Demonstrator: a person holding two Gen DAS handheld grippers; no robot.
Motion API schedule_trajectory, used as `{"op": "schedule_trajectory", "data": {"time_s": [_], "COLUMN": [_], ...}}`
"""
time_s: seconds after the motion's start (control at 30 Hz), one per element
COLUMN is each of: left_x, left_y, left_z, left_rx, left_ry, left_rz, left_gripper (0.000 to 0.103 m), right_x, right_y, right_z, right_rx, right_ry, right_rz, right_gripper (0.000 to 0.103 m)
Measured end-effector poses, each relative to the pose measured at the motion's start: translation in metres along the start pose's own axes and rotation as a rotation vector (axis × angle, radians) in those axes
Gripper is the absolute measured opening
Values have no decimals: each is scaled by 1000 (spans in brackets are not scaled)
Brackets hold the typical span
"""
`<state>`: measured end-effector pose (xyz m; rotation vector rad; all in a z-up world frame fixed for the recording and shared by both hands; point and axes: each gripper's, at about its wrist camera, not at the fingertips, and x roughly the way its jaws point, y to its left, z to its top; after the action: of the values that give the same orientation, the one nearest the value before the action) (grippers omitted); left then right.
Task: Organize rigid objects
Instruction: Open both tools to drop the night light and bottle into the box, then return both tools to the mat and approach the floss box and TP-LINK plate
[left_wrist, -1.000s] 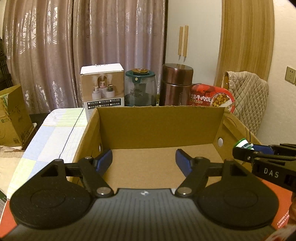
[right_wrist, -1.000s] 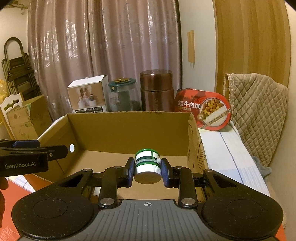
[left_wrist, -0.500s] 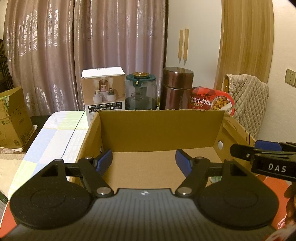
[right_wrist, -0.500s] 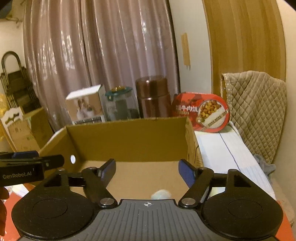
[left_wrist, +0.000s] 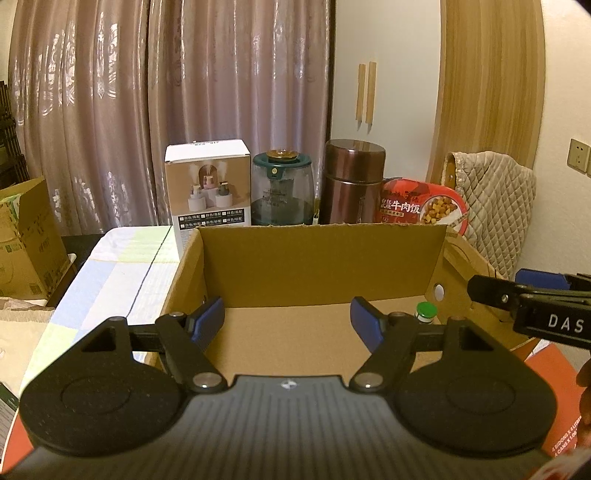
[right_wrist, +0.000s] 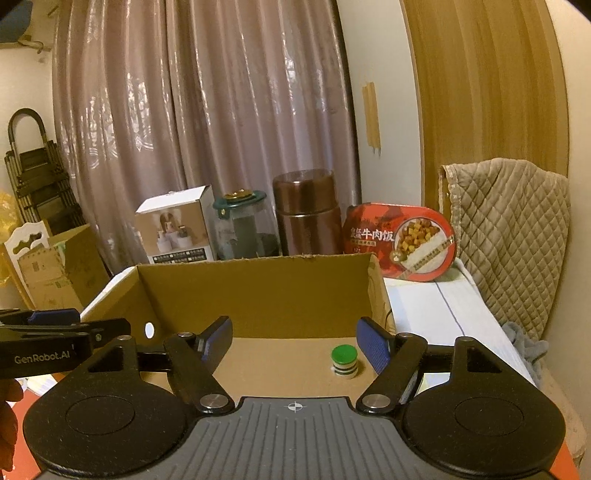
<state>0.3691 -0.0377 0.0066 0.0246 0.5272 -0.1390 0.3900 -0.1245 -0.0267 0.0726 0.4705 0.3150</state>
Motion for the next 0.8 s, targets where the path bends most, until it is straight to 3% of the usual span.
{"op": "schedule_trajectory", "data": {"time_s": [0.4, 0.8], "left_x": [-57, -144], "left_y": [13, 35], "left_z": [-9, -101], "left_rx": [-12, -44], "left_ry": [-45, 49], "left_rz": [23, 86], "left_gripper": [71, 71], "right_x": [-65, -151], "right_y": [13, 27], "right_z": [0, -88], "right_rx": [17, 65], "right_ry": [-100, -1], "right_rz": [13, -13], "right_gripper": [72, 83]}}
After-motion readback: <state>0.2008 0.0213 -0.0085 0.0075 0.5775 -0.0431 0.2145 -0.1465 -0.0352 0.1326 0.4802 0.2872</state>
